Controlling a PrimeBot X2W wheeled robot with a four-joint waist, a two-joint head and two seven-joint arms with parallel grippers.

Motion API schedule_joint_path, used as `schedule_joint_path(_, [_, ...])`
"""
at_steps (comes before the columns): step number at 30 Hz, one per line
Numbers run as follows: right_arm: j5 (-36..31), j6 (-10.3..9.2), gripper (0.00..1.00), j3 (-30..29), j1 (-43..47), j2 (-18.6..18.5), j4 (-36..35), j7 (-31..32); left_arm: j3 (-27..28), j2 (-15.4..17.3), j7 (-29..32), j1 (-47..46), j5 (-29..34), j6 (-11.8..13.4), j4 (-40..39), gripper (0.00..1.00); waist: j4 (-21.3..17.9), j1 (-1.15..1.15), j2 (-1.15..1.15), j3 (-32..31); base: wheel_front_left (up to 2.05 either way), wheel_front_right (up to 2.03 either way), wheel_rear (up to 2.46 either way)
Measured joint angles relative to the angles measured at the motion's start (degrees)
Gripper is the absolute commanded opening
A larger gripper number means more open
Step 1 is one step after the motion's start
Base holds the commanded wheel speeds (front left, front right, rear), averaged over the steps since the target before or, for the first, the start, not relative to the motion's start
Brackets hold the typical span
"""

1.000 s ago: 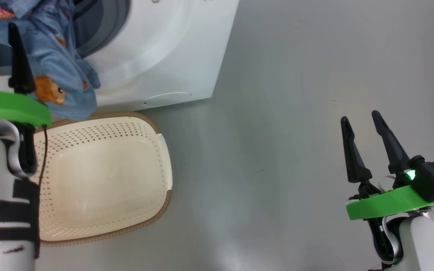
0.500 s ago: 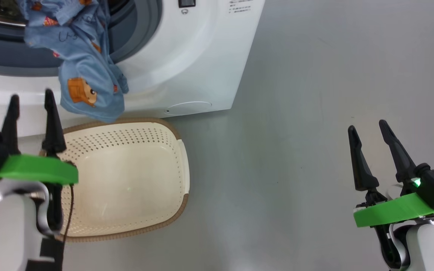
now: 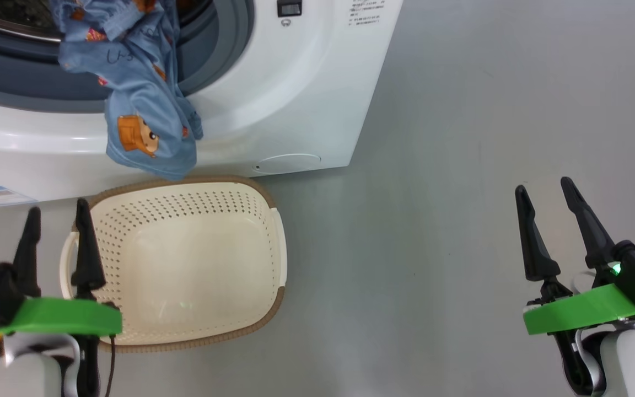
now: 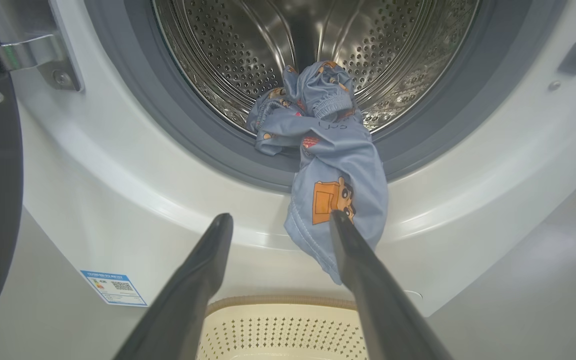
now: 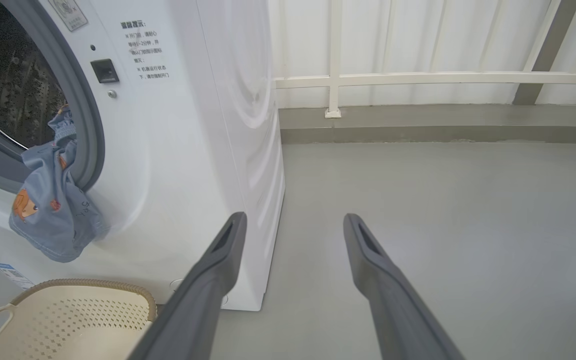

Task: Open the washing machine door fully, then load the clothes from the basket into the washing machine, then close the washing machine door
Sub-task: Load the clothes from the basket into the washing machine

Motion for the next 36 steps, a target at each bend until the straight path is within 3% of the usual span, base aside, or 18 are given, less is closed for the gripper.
schedule_joint_path(24, [0.0, 0.0, 1.0, -0.21, 2.03, -0.52, 0.31, 0.0, 0.32, -1.77, 0.0, 6.24, -0.1, 0.01, -2.07, 1.0, 0.91, 0.0, 0.0, -2.56, 0.0, 0.0, 0.0])
schedule_joint_path(33, [0.0, 0.0, 1.0, 0.89, 2.01, 0.08, 0.35, 0.0, -2.42, -0.25, 0.0, 1.85, -2.71, 0.01, 4.41, 1.0, -0.32, 0.0, 0.0, -1.75, 0.0, 0.0, 0.0])
schedule_joint_path(35, [0.0, 0.0, 1.0, 0.96, 2.01, 0.24, 0.38, 0.0, -4.83, 0.4, 0.0, -1.19, -3.69, 0.0, 7.8, 1.0, -0.91, 0.0, 0.0, -1.3, 0.0, 0.0, 0.0])
schedule_joint_path(36, [0.0, 0.0, 1.0, 1.22, 1.84, 0.74, 0.36, 0.0, -9.64, 1.81, 0.01, -8.22, -6.99, 0.0, 14.94, 1.0, -1.68, 0.0, 0.0, 0.42, 0.0, 0.0, 0.0])
